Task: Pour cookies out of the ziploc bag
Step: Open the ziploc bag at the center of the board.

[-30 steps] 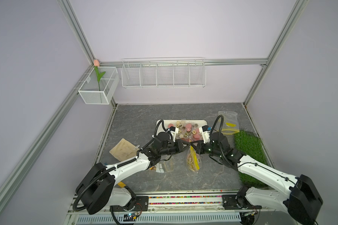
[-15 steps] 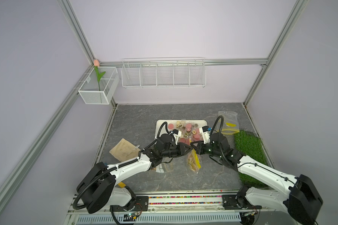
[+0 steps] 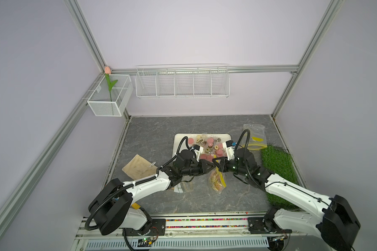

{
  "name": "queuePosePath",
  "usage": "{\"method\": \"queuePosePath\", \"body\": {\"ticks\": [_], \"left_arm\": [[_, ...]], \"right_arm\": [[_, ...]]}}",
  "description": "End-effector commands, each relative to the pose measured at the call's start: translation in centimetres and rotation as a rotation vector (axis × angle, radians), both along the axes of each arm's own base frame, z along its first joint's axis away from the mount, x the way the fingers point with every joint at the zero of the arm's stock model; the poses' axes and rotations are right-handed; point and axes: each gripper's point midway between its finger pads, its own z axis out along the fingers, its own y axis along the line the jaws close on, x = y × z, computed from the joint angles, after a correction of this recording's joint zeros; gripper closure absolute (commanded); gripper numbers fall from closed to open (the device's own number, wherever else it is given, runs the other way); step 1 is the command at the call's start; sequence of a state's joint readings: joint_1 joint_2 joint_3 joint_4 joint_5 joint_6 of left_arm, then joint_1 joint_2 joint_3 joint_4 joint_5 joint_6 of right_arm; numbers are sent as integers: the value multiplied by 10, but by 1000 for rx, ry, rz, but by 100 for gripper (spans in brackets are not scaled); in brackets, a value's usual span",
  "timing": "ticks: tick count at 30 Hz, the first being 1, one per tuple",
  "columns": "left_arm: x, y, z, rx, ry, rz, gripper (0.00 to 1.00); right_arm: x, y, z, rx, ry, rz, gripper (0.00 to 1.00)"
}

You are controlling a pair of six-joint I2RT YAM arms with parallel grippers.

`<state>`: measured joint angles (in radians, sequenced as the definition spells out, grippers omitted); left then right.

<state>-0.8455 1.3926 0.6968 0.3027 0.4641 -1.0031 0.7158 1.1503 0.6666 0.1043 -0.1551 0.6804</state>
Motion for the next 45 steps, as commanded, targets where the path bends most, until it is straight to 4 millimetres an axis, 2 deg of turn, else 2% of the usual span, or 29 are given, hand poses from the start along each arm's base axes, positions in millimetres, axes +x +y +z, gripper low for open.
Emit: {"method": "queuePosePath", "body": {"ticks": [1, 4, 8, 17, 24, 29, 32, 34, 36, 38, 40, 45], "left_arm": [[-1, 0, 13, -29, -21, 3, 76], [-9, 0, 20, -35, -34, -22, 68], [-29, -3, 22, -22, -53, -81, 59], [-57, -22, 25, -14, -81, -169, 54], [-56, -29, 10, 20, -59, -176, 54], [-54, -29, 4, 44, -62, -166, 62], [-54, -28, 1, 51, -61, -161, 76], [-54, -27, 0, 53, -61, -160, 90], [-53, -26, 0, 53, -66, -154, 96], [-53, -25, 2, 59, -74, -153, 100], [-53, -21, 2, 77, -85, -153, 100], [-54, -9, 7, 139, -124, -144, 100]], "right_arm": [[-4, 2, 3, 30, -3, 10, 93], [-3, 4, 3, 41, 4, 10, 93], [-2, 9, 4, 72, 13, 14, 93], [1, 19, -2, 89, 30, 22, 93], [1, 22, -4, 92, 37, 27, 93], [1, 21, 0, 95, 29, 23, 94], [1, 21, 1, 94, 28, 24, 93], [2, 20, 3, 95, 22, 24, 93], [2, 20, 9, 84, 6, 27, 92], [1, 16, 14, 58, -6, 25, 85], [0, 10, 21, 31, -25, 15, 77], [-6, -14, 37, -50, -61, -31, 37]]}}
